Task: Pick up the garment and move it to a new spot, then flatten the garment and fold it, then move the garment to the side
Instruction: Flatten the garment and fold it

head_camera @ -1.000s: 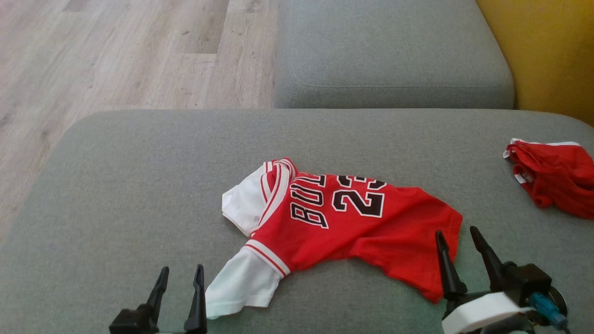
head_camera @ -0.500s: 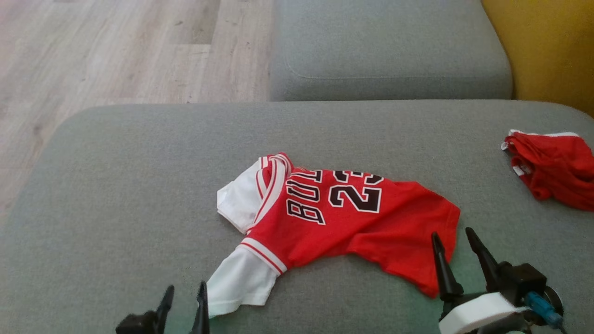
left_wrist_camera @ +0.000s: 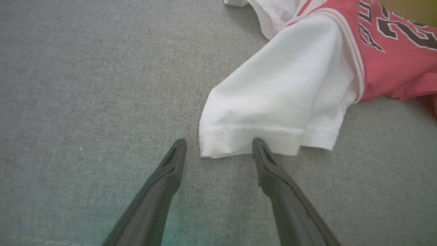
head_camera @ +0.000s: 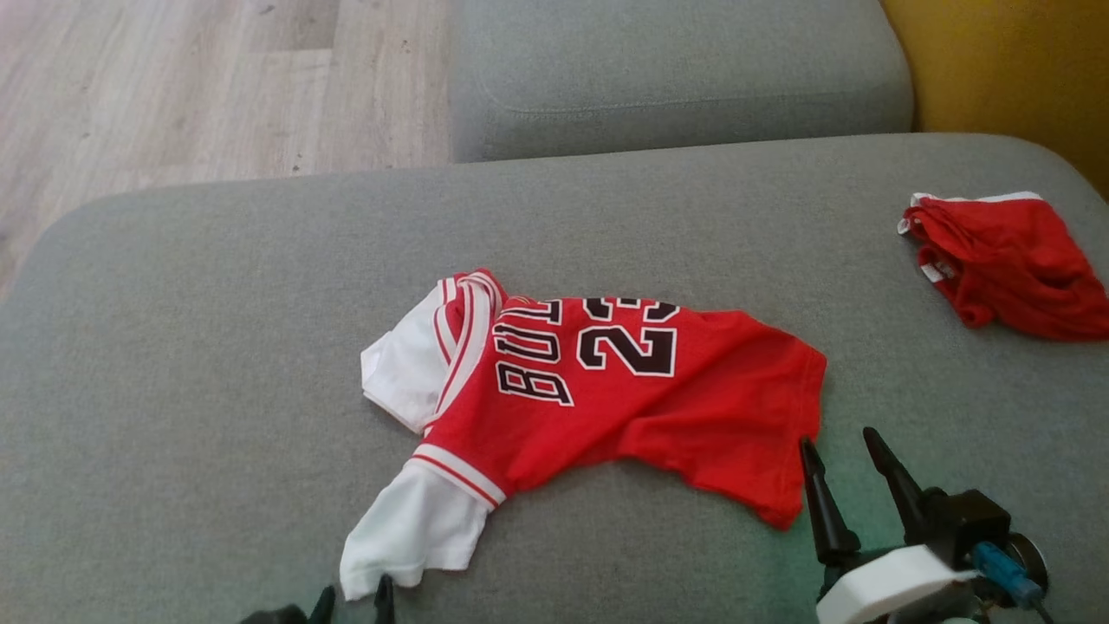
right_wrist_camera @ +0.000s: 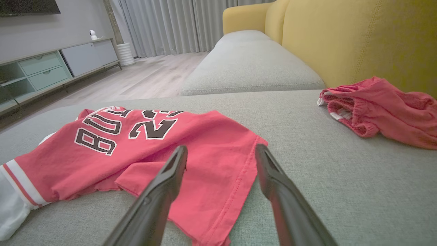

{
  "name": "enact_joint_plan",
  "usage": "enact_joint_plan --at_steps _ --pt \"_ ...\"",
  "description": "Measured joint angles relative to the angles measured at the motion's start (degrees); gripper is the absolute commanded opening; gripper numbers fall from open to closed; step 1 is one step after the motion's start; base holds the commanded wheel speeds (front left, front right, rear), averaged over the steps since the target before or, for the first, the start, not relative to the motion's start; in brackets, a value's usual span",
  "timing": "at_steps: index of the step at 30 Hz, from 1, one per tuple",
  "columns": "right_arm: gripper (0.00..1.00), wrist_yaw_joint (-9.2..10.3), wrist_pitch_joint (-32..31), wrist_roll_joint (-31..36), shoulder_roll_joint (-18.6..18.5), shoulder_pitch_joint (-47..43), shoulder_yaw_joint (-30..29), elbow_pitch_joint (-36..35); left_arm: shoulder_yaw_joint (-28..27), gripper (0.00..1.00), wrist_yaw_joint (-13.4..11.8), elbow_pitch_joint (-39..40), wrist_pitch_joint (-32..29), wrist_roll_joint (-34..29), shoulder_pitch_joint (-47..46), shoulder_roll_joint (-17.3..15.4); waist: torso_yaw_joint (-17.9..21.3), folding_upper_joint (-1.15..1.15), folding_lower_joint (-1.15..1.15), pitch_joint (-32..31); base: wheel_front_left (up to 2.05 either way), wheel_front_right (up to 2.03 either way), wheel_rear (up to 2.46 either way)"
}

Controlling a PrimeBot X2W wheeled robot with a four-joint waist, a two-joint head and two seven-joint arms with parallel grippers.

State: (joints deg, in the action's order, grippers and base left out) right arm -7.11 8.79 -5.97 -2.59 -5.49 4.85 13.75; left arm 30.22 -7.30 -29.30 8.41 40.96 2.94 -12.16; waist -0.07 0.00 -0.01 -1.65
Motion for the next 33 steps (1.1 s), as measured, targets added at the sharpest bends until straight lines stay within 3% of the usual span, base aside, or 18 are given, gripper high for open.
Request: enact_joint_plan --at_steps 6,7,8,9,11,19,28,33 --pt "1.00 0.00 -0.49 0.00 0.00 0.00 0.02 0.67 -0.03 1.00 0.83 -1.98 0.82 0.52 -2.08 0.56 0.50 0.00 0.00 0.58 0.00 0.00 0.00" --pt "1.00 0.00 -0.63 0.00 0.00 0.00 0.03 1.07 -0.03 0.82 0.91 -2.20 0.88 0.52 -2.24 0.66 0.51 0.00 0.00 0.63 0.00 0.00 0.00" --pt "1.00 0.00 -1.04 0.04 0.00 -0.01 0.07 1.53 -0.01 0.47 1.36 -2.49 1.22 0.52 -2.46 0.75 0.50 0.00 0.00 0.66 0.00 0.00 0.00" --pt "1.00 0.00 -1.35 0.20 0.00 -0.01 0.08 2.07 0.01 0.40 1.57 -2.78 1.25 0.52 -2.68 0.79 0.47 0.00 0.00 0.68 0.00 0.00 0.00" --pt "1.00 0.00 -1.77 0.19 0.00 -0.03 0.11 3.56 0.19 0.03 1.85 -3.18 1.31 0.51 -2.91 0.86 0.32 0.00 0.00 0.71 0.00 0.00 0.00" --pt "1.00 0.00 -1.32 -0.62 0.00 0.10 0.29 11.28 0.79 0.00 2.16 -2.44 3.22 0.24 -3.17 0.94 -1.24 0.00 0.00 0.72 0.00 0.00 0.00" --pt "1.00 0.00 1.83 -1.76 0.00 4.19 3.69 19.94 0.45 0.00 0.76 0.76 3.77 -0.29 -3.35 -0.31 -3.56 0.00 0.00 0.84 0.00 0.00 0.00" --pt "1.00 0.00 2.41 0.79 0.00 5.76 3.99 24.09 0.38 0.00 0.21 2.29 3.69 -0.29 -2.95 -0.82 -4.24 0.00 0.00 0.88 0.00 0.00 0.00"
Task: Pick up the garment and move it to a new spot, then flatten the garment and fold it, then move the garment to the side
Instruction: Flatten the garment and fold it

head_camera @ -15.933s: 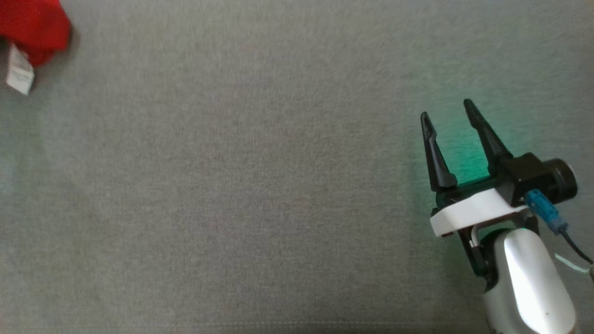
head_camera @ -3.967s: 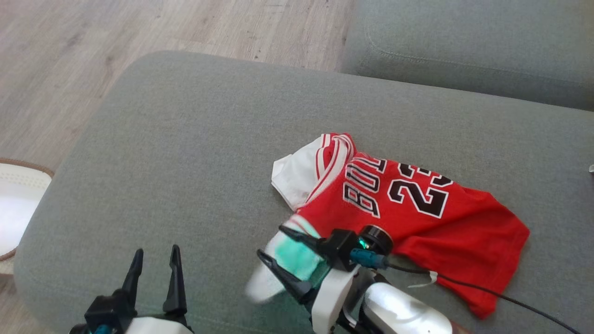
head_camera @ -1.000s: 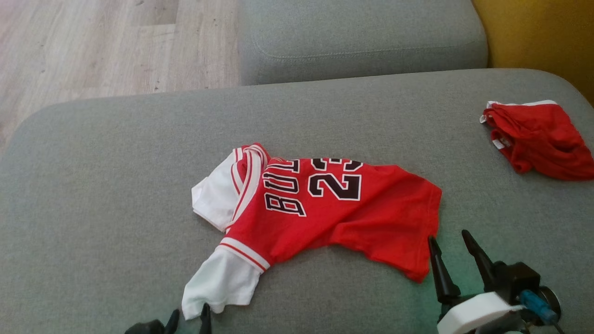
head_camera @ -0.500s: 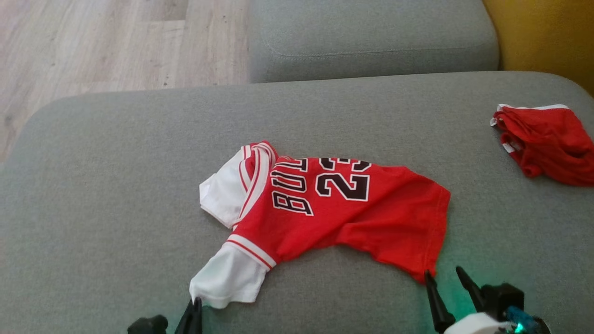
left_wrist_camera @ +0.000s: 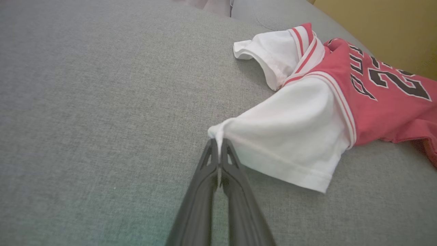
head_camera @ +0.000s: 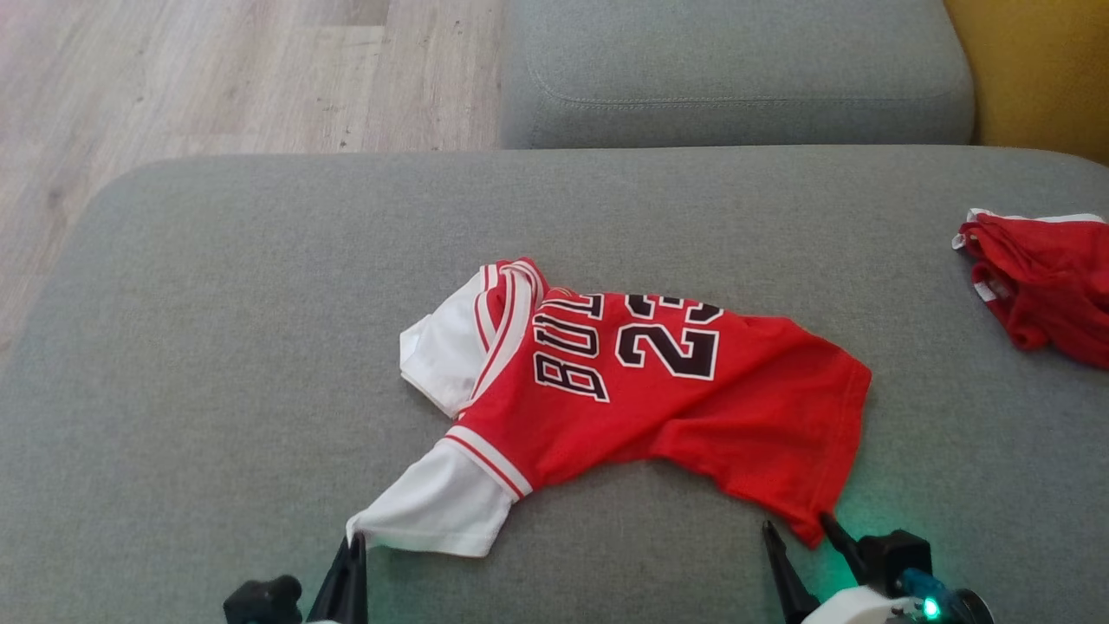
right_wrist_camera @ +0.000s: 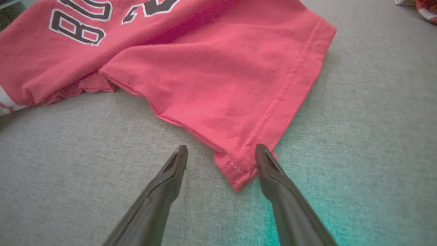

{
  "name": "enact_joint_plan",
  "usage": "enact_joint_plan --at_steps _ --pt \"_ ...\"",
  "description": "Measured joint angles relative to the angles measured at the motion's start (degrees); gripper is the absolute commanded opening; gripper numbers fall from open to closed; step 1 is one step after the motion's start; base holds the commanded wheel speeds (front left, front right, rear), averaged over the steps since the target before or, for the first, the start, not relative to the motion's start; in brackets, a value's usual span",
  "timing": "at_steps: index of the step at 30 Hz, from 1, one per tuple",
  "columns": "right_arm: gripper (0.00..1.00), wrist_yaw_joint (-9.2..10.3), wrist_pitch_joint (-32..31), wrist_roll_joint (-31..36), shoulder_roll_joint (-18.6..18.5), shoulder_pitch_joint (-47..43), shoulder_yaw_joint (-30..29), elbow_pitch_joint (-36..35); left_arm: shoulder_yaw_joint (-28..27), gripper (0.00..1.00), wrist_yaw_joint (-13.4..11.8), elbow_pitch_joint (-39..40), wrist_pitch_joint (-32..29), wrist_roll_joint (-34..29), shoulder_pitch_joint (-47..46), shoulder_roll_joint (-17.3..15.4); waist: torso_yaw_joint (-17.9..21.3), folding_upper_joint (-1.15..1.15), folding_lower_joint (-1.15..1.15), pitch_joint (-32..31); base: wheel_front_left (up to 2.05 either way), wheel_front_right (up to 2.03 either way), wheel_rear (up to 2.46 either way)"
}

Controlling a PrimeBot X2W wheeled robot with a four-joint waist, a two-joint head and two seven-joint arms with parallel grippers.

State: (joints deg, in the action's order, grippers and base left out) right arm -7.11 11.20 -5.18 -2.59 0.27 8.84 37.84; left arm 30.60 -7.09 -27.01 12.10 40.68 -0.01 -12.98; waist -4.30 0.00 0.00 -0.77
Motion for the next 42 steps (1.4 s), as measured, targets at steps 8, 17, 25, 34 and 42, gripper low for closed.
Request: enact_joint_plan --at_steps 8,17,25,34,42 --pt "0.00 0.00 0.79 1.41 0.00 2.37 -0.37 3.19 0.00 0.00 -0.57 1.80 -0.02 0.00 0.40 -0.57 -0.13 0.00 0.00 -0.01 0.00 0.00 0.00" --pt "0.00 0.00 1.79 5.56 0.00 3.58 -4.55 0.62 -1.80 0.00 -1.05 5.90 0.68 0.02 0.46 -1.33 0.74 0.00 0.00 -0.41 0.00 0.00 0.00" --pt "0.00 0.00 2.61 14.25 0.00 7.68 -10.11 -12.10 -6.44 0.00 -1.09 17.88 1.88 -3.30 -3.38 -4.42 1.40 0.00 0.00 -2.07 0.00 0.00 0.00" --pt "0.00 0.00 2.99 19.30 -0.03 7.79 -12.44 -33.22 -9.05 0.00 -2.53 36.08 0.43 -8.64 -9.61 -10.58 3.13 0.00 0.00 -4.95 0.00 0.00 0.00" --pt "0.00 0.00 -3.88 19.09 -3.48 7.77 -11.61 -54.60 -12.38 0.00 -2.91 51.66 -8.78 -11.41 -20.43 -18.02 5.19 0.00 0.01 -5.72 0.00 0.00 0.00"
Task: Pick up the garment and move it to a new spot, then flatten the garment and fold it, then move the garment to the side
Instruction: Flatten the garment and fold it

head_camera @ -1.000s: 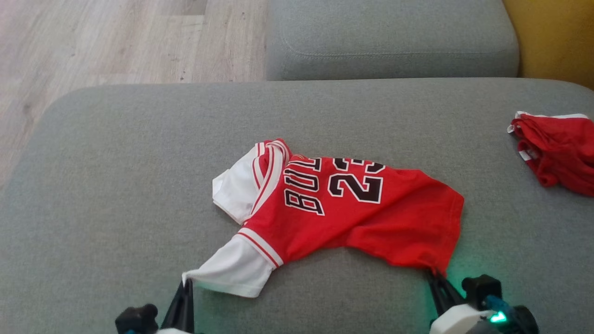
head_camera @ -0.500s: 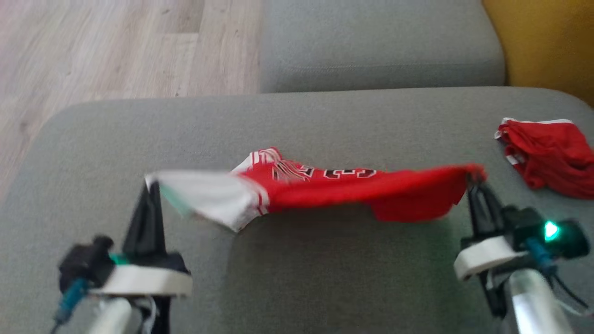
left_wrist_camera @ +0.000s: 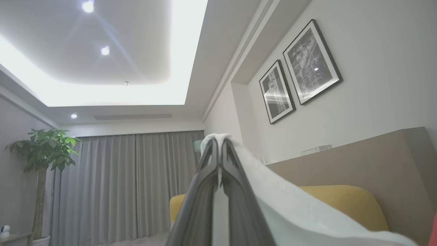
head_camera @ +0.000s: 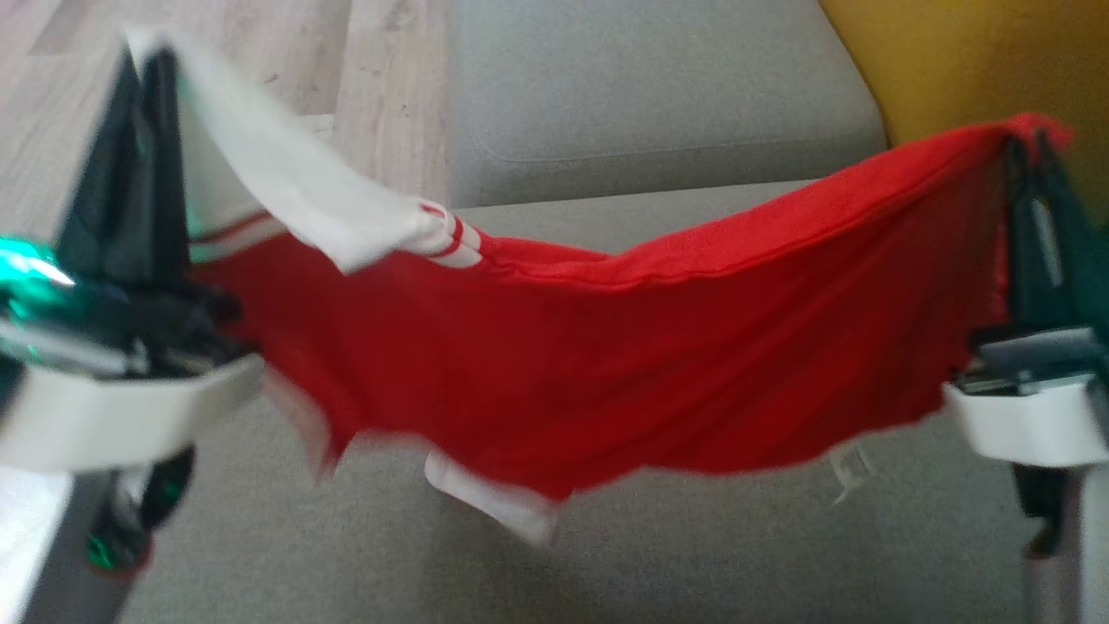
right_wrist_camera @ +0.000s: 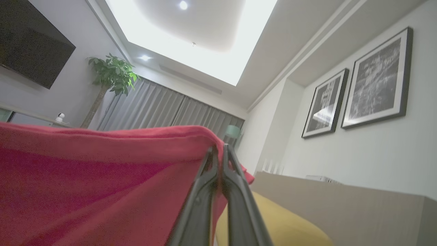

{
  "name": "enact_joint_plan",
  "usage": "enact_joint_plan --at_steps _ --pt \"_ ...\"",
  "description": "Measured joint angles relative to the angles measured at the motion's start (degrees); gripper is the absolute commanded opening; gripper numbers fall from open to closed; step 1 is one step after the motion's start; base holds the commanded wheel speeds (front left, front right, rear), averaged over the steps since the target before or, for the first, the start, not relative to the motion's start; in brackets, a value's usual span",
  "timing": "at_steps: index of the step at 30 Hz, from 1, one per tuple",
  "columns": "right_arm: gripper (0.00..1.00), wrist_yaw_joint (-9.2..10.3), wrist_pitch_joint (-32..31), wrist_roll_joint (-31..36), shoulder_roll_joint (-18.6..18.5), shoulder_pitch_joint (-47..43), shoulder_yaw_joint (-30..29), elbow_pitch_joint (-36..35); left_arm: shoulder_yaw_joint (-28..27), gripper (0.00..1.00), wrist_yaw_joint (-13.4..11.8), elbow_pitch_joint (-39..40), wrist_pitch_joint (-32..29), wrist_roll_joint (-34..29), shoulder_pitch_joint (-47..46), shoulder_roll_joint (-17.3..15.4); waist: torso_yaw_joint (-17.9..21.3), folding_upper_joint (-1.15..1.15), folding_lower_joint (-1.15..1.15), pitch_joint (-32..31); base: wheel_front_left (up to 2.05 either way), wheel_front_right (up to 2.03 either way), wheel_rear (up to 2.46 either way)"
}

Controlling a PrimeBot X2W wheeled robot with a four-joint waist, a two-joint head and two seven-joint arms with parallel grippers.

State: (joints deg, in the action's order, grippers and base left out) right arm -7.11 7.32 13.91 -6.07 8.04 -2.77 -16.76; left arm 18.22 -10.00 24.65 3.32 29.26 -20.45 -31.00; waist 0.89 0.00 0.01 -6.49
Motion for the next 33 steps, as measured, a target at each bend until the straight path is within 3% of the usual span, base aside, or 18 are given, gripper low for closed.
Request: enact_joint_plan --at_steps 5,11,16,23,24,29,33 --pt "0.00 0.00 -5.44 -1.80 -2.21 0.41 0.70 -6.98 0.18 0.00 2.25 1.20 -5.55 -0.15 -8.08 -2.65 0.85 0.00 0.00 1.17 0.00 0.00 0.00" --pt "0.00 0.00 -9.94 -5.63 -3.61 4.25 1.96 -4.25 3.05 0.00 6.10 -7.51 -9.31 1.29 -15.49 -2.14 1.34 0.00 -0.01 4.37 0.00 0.00 0.00" --pt "0.00 0.00 -10.76 -8.16 -5.80 15.40 4.77 9.94 4.61 0.00 9.37 -19.85 -10.76 1.92 -23.66 -0.74 1.80 0.00 -0.02 8.97 0.00 0.00 0.00" --pt "0.00 0.00 -5.10 -5.31 -6.28 44.07 7.11 33.79 4.42 0.00 11.12 -39.56 -5.37 -1.69 -45.93 4.23 2.51 0.00 -0.04 16.90 0.00 0.00 0.00" --pt "0.00 0.00 -5.10 -5.31 -6.28 44.07 7.11 33.79 4.42 0.00 11.12 -39.56 -5.37 -1.69 -45.93 4.23 2.51 0.00 -0.04 16.90 0.00 0.00 0.00" --pt "0.00 0.00 1.09 0.85 -4.71 55.76 3.12 47.13 4.28 0.00 11.23 -47.89 1.51 -2.91 -54.65 10.10 1.81 0.00 -0.03 21.53 0.00 0.00 0.00" --pt "0.00 0.00 5.05 5.53 -3.21 56.27 0.38 55.10 5.75 0.00 12.57 -50.81 5.36 -2.00 -52.56 13.43 -0.03 0.00 -0.02 24.41 0.00 0.00 0.00"
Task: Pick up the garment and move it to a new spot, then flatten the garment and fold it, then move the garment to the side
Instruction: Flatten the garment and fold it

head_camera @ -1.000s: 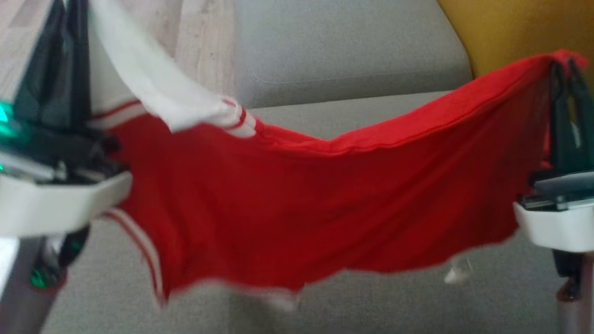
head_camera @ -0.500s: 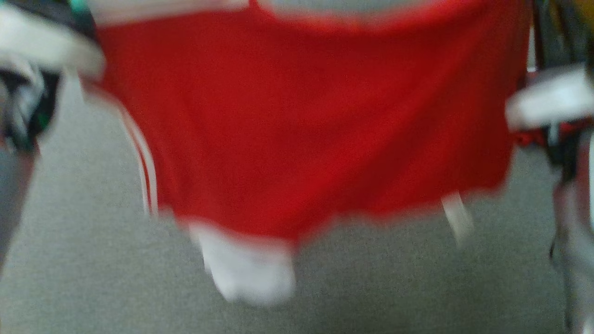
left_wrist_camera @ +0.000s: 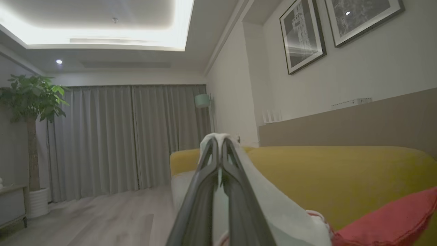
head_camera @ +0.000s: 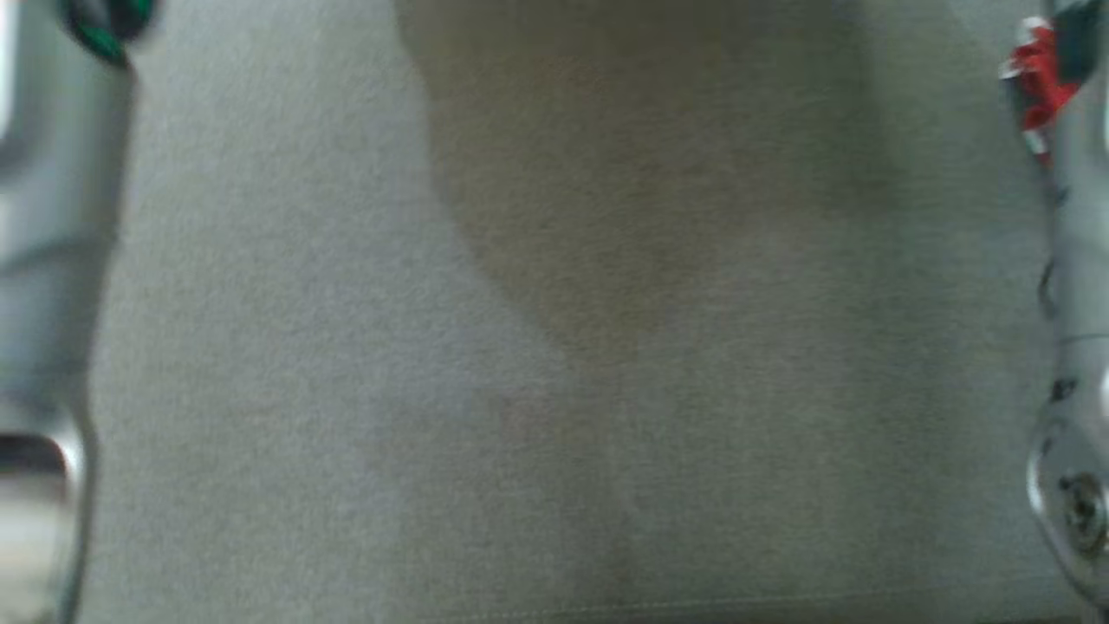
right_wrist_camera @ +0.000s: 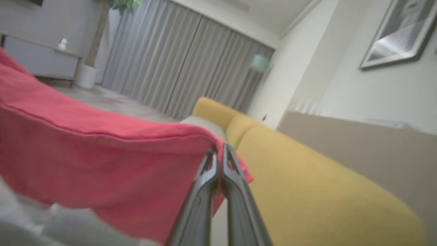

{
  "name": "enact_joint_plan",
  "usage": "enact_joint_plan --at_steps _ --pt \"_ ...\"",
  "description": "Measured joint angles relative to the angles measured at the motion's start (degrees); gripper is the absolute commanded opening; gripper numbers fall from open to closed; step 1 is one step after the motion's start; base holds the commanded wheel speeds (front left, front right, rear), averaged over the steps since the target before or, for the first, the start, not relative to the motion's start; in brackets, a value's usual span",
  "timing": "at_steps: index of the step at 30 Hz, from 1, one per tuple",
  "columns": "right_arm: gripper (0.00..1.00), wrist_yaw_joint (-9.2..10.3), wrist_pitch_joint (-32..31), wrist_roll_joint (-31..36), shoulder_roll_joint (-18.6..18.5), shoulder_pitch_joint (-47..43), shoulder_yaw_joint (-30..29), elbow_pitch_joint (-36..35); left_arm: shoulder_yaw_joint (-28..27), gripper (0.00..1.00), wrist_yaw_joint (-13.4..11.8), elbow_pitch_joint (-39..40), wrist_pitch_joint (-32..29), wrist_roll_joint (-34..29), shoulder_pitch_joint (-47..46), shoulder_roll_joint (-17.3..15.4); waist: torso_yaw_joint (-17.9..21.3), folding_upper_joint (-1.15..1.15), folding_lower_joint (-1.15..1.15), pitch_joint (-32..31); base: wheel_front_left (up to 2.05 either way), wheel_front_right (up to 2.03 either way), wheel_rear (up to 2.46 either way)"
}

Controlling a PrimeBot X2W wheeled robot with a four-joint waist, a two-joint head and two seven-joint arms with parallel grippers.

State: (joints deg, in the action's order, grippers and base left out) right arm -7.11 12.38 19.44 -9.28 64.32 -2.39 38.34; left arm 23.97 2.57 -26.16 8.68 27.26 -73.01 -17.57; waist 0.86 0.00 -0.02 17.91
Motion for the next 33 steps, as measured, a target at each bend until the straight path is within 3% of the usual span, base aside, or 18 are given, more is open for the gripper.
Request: enact_joint_plan --at_steps 7,10,15,22,33 --pt "0.00 0.00 1.86 4.32 1.90 -7.55 -2.98 9.17 2.14 0.00 0.53 -1.00 3.97 2.13 15.70 2.23 -2.88 0.00 0.00 4.76 0.00 0.00 0.00" --pt "0.00 0.00 1.94 4.36 2.54 -11.12 -3.83 9.65 2.34 0.00 0.53 -0.73 4.78 2.67 21.92 2.48 -3.47 0.00 0.01 6.28 0.00 0.00 0.00" --pt "0.00 0.00 2.00 1.55 3.99 -16.16 -3.14 3.66 1.44 0.00 0.35 4.27 5.64 3.41 30.14 2.24 -3.41 0.00 0.02 6.26 0.00 0.00 0.00" --pt "0.00 0.00 2.00 -2.70 4.91 -28.21 -0.08 -6.93 -3.80 0.00 -2.50 16.02 5.78 1.78 44.26 1.53 -2.66 0.00 0.03 3.24 0.00 0.00 0.00" --pt "0.00 0.00 2.00 -6.84 5.52 -50.09 -0.59 -19.17 -5.95 0.00 -6.09 28.32 5.78 -1.12 68.12 1.79 -2.67 0.00 0.03 -6.87 0.00 0.00 0.00"
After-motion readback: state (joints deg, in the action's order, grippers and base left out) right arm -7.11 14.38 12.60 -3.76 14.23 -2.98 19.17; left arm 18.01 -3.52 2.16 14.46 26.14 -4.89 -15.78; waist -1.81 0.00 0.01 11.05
